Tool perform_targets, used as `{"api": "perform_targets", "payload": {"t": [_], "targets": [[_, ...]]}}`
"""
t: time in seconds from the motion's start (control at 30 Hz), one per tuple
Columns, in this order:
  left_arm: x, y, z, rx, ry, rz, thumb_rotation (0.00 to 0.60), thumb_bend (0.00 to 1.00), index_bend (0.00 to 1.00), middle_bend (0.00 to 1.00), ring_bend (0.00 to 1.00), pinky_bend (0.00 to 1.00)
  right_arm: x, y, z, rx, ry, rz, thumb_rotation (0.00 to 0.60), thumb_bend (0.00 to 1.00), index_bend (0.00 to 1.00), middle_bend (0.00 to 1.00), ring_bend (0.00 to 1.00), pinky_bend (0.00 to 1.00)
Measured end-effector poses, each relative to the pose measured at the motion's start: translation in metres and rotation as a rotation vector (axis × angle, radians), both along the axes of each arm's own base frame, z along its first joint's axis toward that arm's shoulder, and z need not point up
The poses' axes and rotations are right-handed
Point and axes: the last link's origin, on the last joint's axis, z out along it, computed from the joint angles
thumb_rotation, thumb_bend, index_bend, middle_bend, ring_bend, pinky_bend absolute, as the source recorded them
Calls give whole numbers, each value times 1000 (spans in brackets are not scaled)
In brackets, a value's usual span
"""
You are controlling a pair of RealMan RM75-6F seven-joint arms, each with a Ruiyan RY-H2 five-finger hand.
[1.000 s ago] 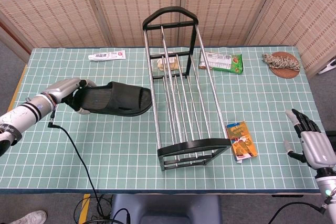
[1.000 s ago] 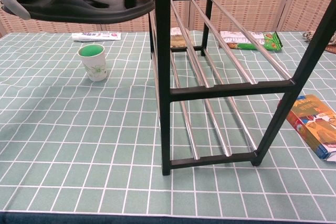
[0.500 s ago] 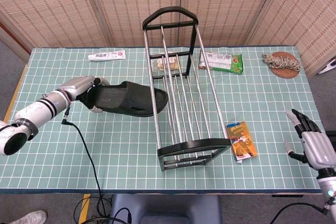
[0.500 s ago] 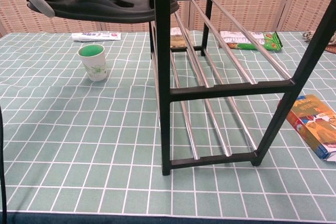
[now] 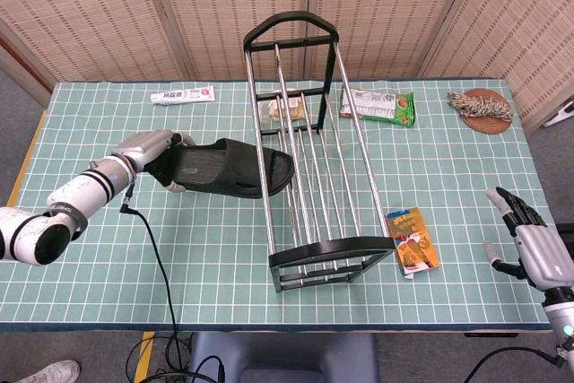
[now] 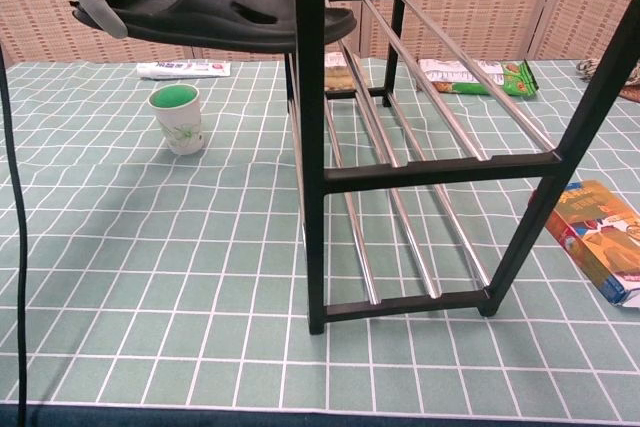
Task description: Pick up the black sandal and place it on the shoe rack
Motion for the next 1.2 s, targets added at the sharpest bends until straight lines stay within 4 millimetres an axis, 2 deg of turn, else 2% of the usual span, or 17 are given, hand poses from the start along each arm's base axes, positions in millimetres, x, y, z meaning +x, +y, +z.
{"api": "perform_targets", "payload": {"t": [0.3,0.73,1.2], "targets": [[17,-5,-14,36,44,12,600,169,579,351,204,188,0,0,-2,52,-62,0,600,449,0,0,0,86],[37,-9,-45,61,122,22,600,169,581,352,206,188,-2,2,4,87,-117,21,600,449,0,0,0,86],[56,-15,-50,83,151,5,600,170,581,353,207,188,0,5,4,106,-128,37,600,449,0,0,0,86]]}}
